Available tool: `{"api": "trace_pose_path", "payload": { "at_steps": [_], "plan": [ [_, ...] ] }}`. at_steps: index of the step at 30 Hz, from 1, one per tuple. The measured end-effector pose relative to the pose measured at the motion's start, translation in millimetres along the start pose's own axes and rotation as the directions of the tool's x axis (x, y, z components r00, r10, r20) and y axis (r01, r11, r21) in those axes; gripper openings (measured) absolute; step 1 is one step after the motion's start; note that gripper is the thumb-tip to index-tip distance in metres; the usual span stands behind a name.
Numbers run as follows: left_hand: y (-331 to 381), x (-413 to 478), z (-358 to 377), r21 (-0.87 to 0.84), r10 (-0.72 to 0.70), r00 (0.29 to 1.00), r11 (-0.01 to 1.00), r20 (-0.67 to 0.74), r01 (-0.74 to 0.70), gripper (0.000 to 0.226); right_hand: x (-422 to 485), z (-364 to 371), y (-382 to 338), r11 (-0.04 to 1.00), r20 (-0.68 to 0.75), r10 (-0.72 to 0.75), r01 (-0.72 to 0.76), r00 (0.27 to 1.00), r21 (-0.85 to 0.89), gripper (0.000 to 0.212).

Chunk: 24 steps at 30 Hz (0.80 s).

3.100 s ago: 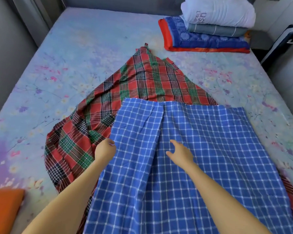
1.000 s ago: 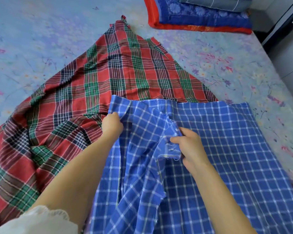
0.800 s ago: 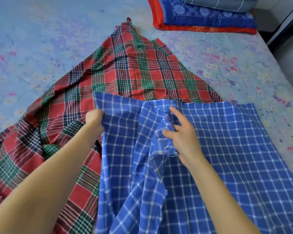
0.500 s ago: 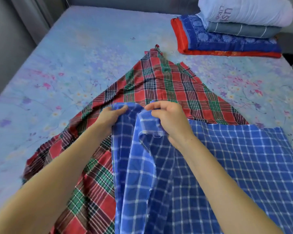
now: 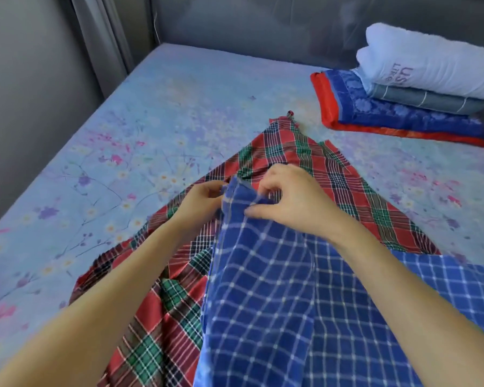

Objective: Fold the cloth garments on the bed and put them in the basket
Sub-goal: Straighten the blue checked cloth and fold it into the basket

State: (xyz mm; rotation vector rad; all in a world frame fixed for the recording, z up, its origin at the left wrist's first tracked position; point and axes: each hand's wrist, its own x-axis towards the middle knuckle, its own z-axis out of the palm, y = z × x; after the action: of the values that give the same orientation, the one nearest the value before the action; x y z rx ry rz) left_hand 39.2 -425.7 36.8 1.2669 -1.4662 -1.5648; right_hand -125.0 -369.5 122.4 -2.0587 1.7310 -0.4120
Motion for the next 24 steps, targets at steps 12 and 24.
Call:
{"api": "trace_pose_path", "payload": {
  "at_steps": [12,24],
  "plan": [
    [20,-16,-3,-0.177,-0.043,0.981,0.981,0.192,0.078,0.025,9,5,-1,0.924,0.204,0.006,-0.084,0.979,0.374,0.021],
    [30,-21,-4,-0.194,-0.046,0.979,0.977,0.201,0.086,0.032,21,8,-4,0.985,0.174,0.096,-0.118,0.98,0.122,0.05]
  ]
}}
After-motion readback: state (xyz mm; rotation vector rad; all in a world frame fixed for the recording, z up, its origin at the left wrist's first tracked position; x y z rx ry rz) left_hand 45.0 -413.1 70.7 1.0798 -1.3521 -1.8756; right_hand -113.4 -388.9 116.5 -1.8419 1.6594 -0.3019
